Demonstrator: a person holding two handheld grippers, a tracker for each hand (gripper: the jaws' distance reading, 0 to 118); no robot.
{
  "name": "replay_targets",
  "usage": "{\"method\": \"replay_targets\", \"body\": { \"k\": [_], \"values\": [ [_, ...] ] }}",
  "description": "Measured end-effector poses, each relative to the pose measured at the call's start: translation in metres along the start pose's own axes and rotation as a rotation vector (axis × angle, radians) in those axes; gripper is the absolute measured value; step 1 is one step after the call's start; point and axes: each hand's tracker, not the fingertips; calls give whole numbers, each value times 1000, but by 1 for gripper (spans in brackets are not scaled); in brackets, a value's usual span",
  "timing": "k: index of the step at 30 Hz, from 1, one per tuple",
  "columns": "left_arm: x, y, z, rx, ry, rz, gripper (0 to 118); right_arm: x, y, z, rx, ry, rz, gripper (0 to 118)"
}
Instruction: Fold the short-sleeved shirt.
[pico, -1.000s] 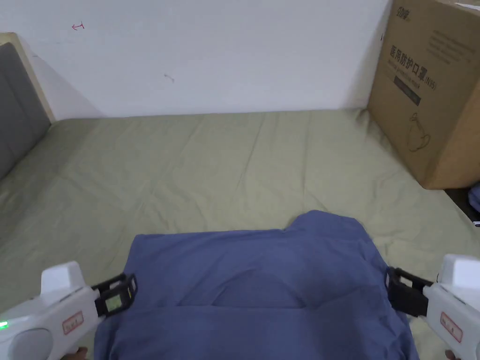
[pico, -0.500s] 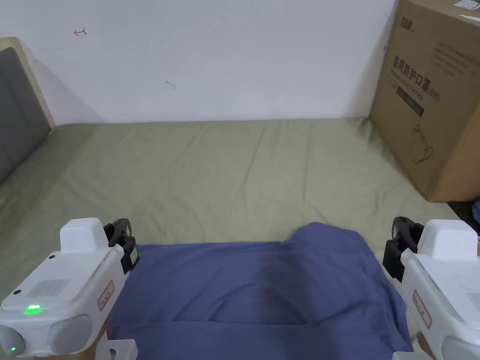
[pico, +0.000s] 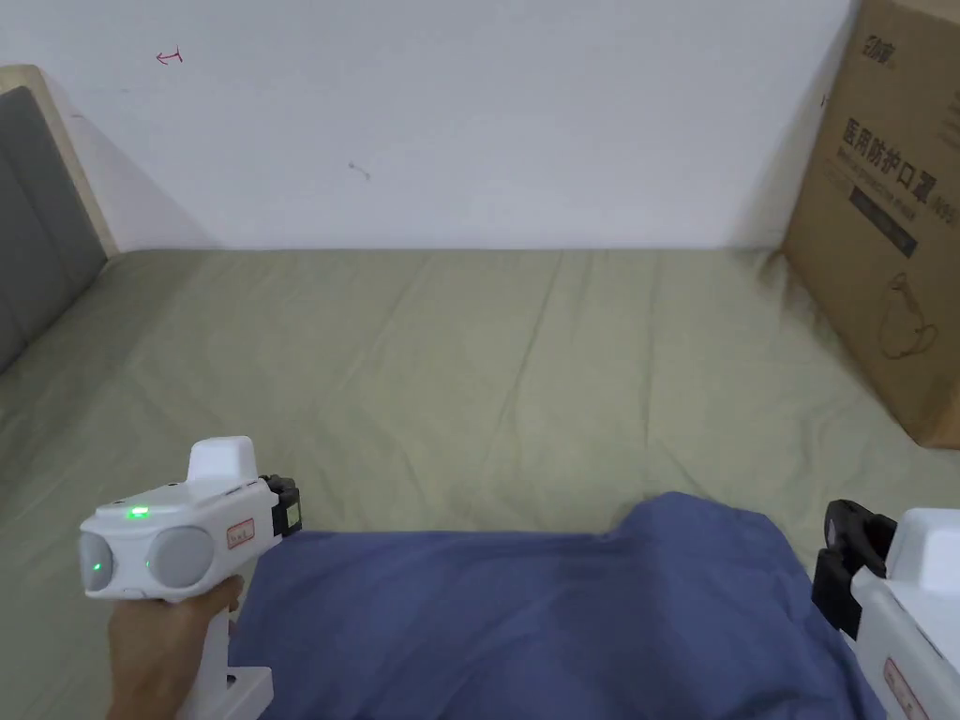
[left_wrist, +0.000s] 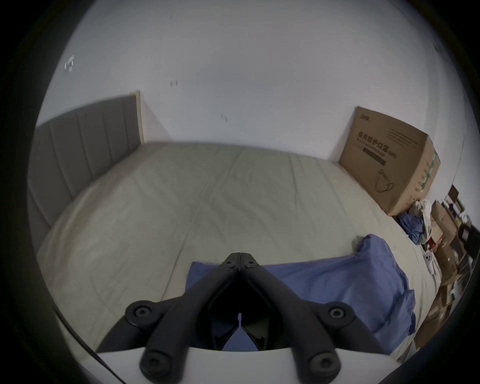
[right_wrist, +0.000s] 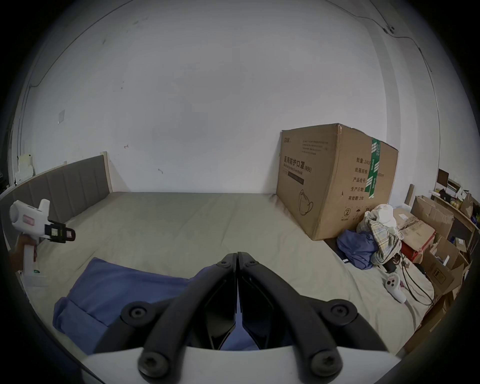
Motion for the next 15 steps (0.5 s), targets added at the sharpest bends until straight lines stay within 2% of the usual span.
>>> {"method": "replay_targets", "body": {
  "k": [2,3,4,6,7,8,10,11,13,14,15],
  "values": [
    [-12,6,-33,-70,12,7,3,-1,0,-13,-16,-2,-4,0],
    [-18,8,-49,-96,25,16,10,-2,0,-19,-24,-7,-4,0],
    [-23,9,-64,-141,24,25,25,-3,-1,-23,-29,-10,-3,0],
    [-30,8,-88,-202,63,32,68,-4,-1,-35,-46,-15,-5,0],
    [-33,7,-100,-246,75,35,85,-5,-2,-41,-55,-16,-8,0],
    [-36,5,-112,-292,95,44,85,-5,-3,-45,-63,-14,-18,0],
    [-40,-2,-128,-347,122,30,98,-5,-5,-55,-80,-14,-35,0],
    [-41,-6,-134,-350,122,14,98,-5,-6,-60,-89,-13,-43,0],
    [-43,-11,-145,-369,133,-2,98,-3,-10,-69,-103,-10,-59,0],
    [-42,-16,-147,-384,147,-8,94,-2,-10,-76,-116,-11,-67,0],
    [-42,-19,-151,-392,150,-14,86,0,-11,-81,-131,-10,-81,0]
  ]
}}
